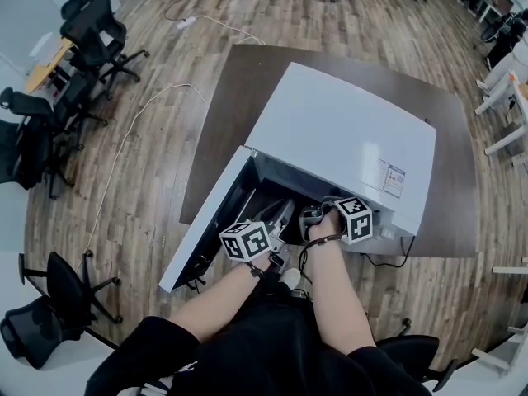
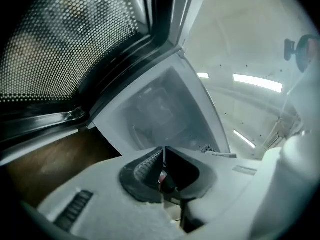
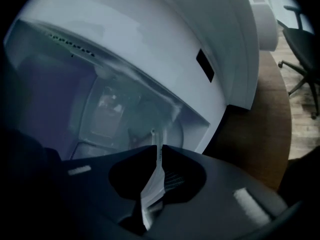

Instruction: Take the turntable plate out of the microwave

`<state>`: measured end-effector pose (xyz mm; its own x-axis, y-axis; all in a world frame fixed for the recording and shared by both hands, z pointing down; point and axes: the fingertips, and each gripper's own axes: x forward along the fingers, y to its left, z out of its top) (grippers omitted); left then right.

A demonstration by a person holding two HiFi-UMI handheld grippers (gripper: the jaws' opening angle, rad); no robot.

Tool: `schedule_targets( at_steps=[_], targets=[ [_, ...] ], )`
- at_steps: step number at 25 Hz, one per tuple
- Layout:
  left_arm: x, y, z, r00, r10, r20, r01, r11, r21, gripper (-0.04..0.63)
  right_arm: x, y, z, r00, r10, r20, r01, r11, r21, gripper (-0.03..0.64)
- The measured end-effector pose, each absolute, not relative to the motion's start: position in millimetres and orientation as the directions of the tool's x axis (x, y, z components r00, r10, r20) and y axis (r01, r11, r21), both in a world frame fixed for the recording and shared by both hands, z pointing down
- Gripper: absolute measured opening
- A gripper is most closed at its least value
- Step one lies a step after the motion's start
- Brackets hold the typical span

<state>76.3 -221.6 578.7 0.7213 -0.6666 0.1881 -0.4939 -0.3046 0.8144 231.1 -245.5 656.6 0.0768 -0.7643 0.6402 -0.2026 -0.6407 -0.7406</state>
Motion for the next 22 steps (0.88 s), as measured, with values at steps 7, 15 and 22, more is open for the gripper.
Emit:
schedule_targets(
  at_steps=[7,15,22],
  targets=[
    [75.8,-219.0,577.9,0.720,-0.668,0.187,-0.499,-0.311,0.809,0.014,229.6,-243.2,657.1,0.044,-0.785,0.618,-0.188,-0.614,-0.766,0.032],
    [80.9,-214.0,585.3,0.723,-0.659,0.209,-0.507,-0.300,0.808,0.040,225.8,-237.1,652.9,-0.015,-0.826,0.564,-0.203,-0.550,-0.810,0.031],
    [94.9,-228.4,601.8,0.721,-0.654,0.228,-0.466,-0.214,0.859,0.149,224.3,-239.6,634.6,-0.038,-0.855,0.517,-0.233,-0.496,-0.837,0.028]
  ],
)
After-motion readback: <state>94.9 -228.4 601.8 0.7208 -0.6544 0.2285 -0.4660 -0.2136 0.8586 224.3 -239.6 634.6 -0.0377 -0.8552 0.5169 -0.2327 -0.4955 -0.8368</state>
